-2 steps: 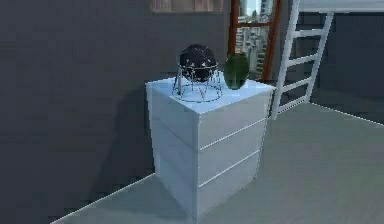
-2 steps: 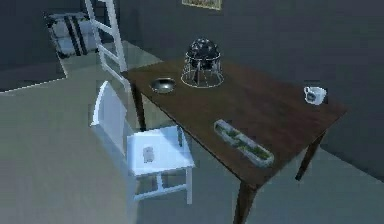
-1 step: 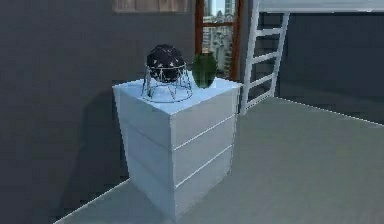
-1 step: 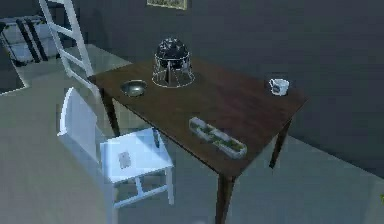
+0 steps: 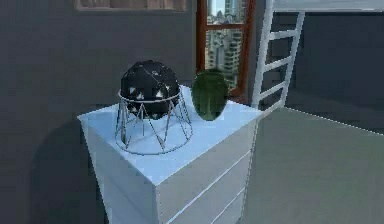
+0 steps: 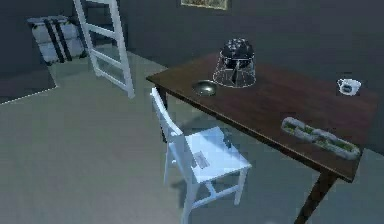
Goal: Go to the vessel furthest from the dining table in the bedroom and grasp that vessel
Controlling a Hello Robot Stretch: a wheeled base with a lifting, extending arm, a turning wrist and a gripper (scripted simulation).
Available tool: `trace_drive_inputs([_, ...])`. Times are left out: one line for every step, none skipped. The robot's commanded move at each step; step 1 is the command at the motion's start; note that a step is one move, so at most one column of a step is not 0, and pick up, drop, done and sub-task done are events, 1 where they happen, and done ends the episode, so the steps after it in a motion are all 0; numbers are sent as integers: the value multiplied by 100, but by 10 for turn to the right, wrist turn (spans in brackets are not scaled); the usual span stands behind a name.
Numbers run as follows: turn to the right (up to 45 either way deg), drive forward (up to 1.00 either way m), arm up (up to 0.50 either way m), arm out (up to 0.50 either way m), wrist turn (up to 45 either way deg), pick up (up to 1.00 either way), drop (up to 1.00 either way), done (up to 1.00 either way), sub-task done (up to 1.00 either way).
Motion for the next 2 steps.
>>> trace_drive_inputs([-450,0,0,0,0,0,0,0,0])
trace_drive_inputs([-360,0,0,0,0,0,0,0,0])
